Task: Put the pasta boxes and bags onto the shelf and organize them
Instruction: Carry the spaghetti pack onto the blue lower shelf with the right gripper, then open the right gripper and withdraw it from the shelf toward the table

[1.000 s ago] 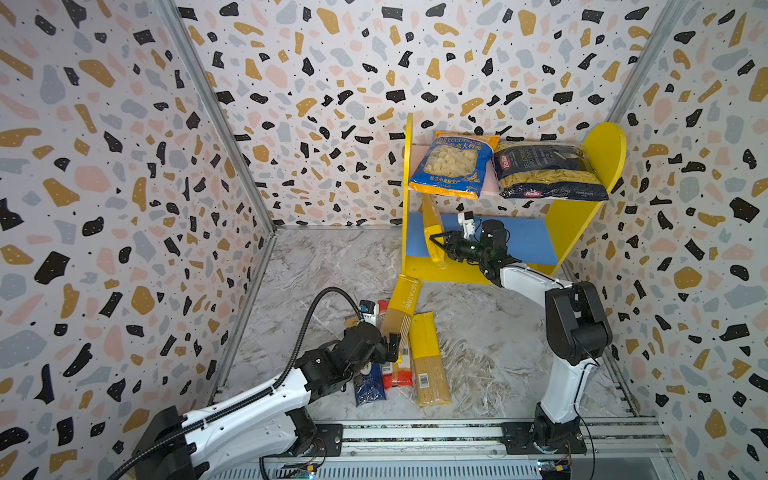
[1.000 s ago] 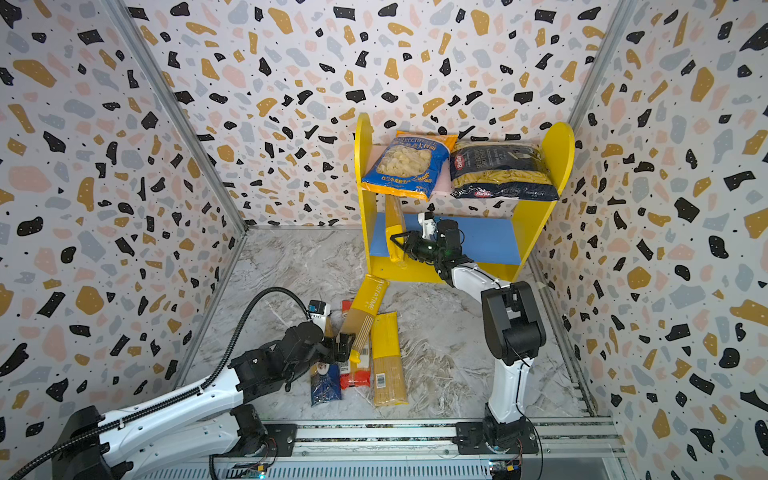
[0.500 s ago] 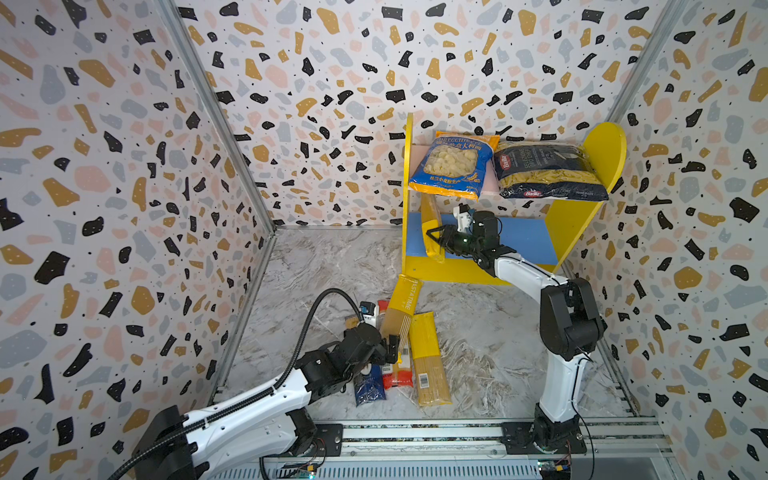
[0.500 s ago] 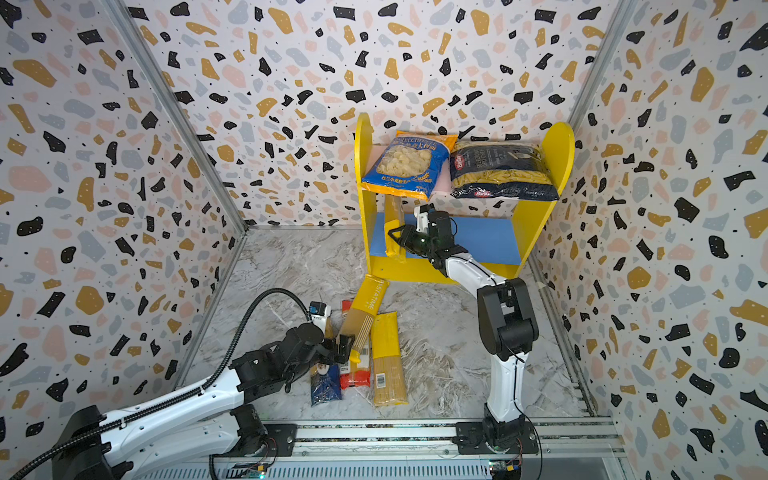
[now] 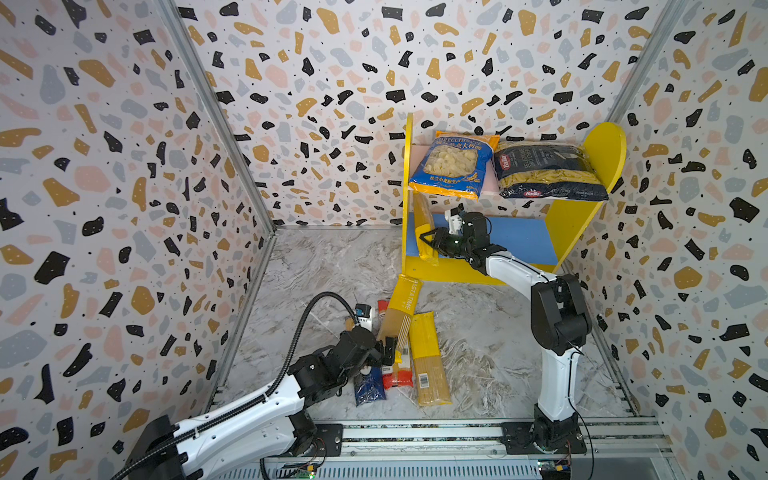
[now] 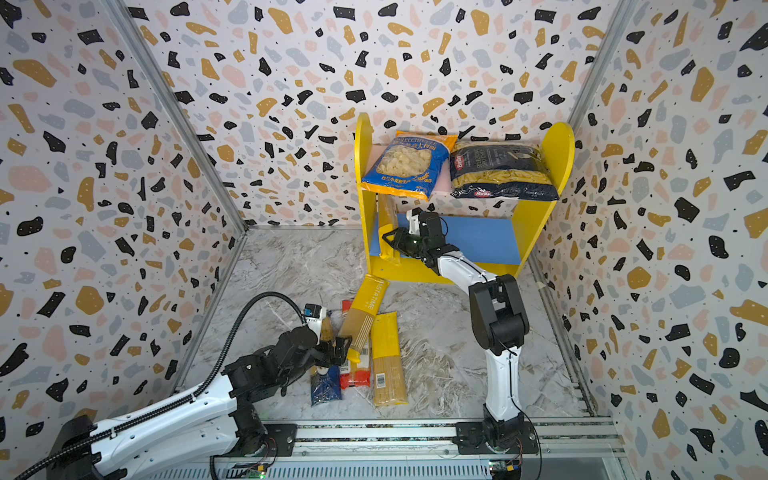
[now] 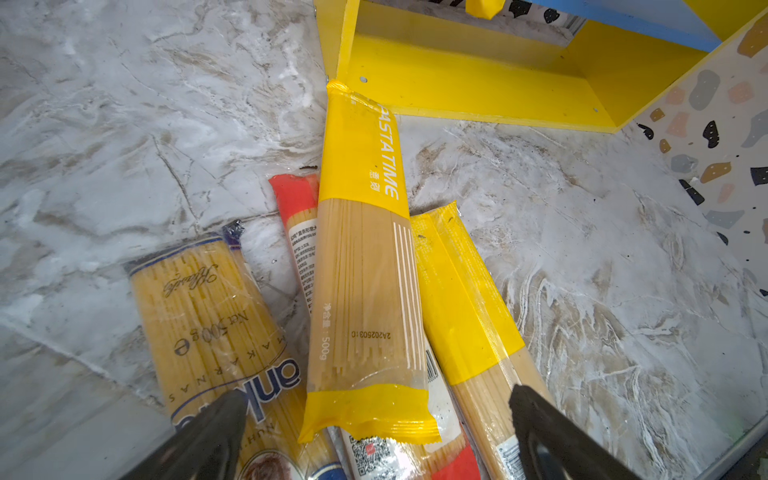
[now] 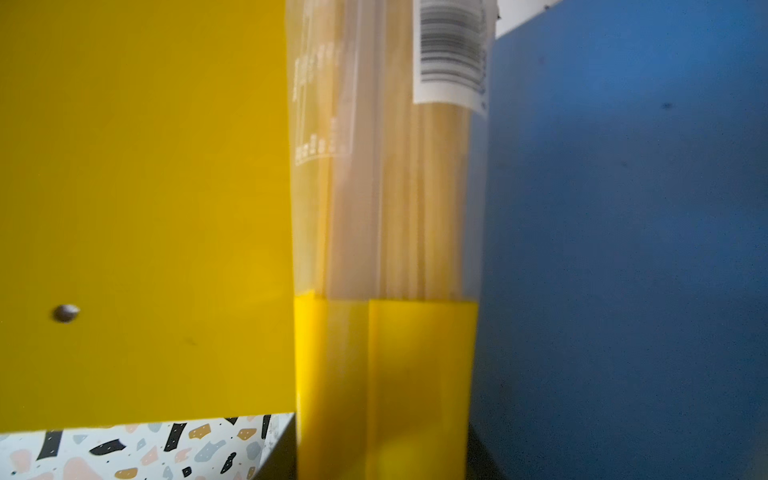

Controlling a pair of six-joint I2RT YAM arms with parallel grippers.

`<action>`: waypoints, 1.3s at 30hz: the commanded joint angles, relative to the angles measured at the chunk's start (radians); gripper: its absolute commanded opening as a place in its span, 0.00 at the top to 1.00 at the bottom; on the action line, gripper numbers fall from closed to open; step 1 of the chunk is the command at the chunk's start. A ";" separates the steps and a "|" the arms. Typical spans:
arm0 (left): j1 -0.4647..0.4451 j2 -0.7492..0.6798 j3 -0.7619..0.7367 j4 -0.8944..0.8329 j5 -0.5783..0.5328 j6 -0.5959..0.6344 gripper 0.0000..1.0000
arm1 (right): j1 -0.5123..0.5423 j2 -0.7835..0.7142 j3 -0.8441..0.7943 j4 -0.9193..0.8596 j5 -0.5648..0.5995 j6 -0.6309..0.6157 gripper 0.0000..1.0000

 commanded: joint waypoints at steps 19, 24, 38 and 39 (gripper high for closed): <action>-0.003 -0.050 -0.034 0.016 -0.016 -0.009 0.00 | 0.025 -0.017 0.154 0.062 0.001 -0.053 0.40; -0.003 -0.051 -0.031 0.015 -0.017 -0.008 0.00 | 0.025 -0.036 0.138 0.060 -0.003 -0.054 0.39; -0.004 -0.089 -0.030 -0.024 -0.013 -0.036 0.01 | 0.023 -0.332 -0.221 0.087 -0.007 -0.097 0.34; -0.004 -0.095 -0.030 -0.029 -0.016 -0.041 0.00 | 0.023 -0.364 -0.258 0.089 -0.012 -0.097 0.34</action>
